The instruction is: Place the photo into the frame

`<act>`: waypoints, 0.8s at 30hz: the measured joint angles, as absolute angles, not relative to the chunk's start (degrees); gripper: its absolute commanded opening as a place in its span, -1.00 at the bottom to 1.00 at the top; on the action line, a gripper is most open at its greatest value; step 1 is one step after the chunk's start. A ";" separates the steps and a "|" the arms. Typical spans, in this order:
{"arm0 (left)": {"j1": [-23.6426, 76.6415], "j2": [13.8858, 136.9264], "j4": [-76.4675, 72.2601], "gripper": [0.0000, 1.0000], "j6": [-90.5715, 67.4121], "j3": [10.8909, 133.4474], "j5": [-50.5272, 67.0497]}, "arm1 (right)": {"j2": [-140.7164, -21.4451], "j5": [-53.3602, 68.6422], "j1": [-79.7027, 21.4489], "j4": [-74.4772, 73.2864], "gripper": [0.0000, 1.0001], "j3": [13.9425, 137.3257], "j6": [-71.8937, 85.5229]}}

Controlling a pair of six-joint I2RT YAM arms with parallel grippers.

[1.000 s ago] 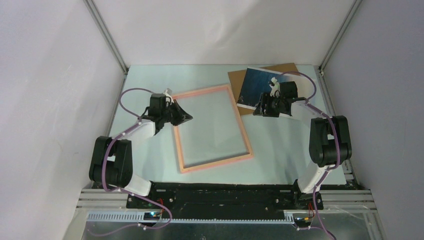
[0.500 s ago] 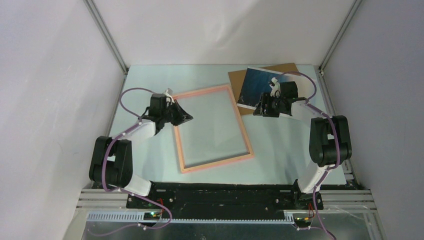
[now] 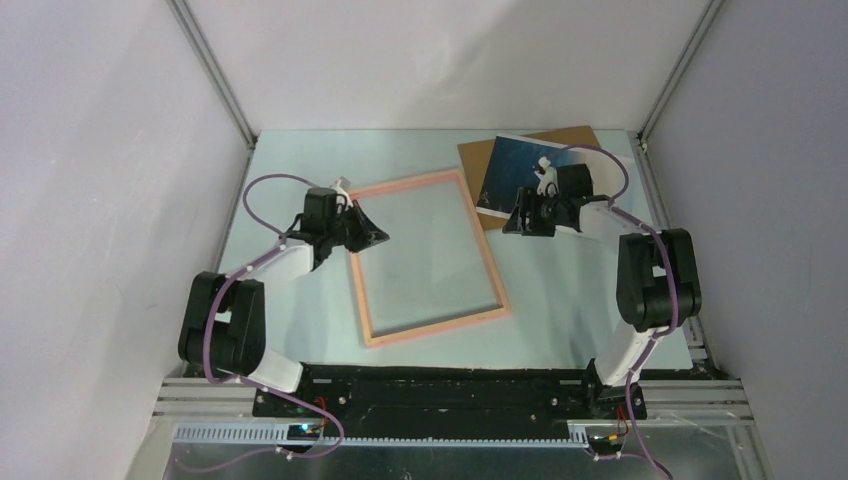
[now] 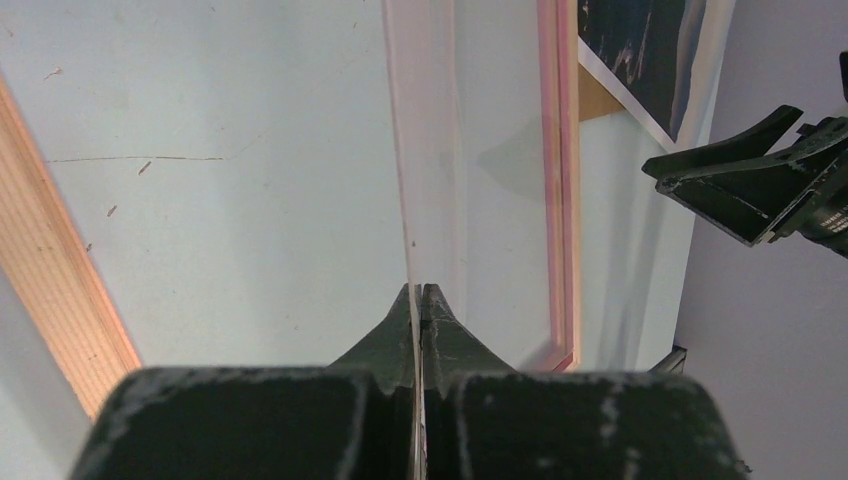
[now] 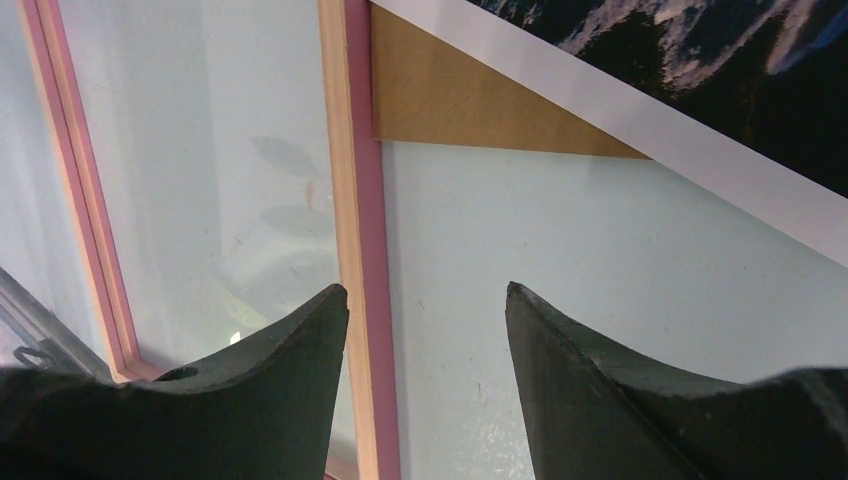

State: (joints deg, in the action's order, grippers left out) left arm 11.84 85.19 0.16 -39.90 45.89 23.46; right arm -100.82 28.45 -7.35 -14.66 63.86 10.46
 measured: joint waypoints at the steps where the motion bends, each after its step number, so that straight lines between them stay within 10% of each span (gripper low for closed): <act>1: 11.92 85.19 0.19 -1.00 -39.86 45.91 23.44 | -100.84 28.58 -7.49 -14.66 0.26 63.86 10.46; 24: 12.75 86.32 0.62 -1.00 -39.42 46.89 23.07 | -105.41 29.26 -13.58 -14.59 0.24 63.90 10.24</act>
State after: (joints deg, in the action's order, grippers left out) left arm 12.75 86.32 0.62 -39.42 46.89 23.07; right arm -105.41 29.26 -13.58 -14.59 63.90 10.24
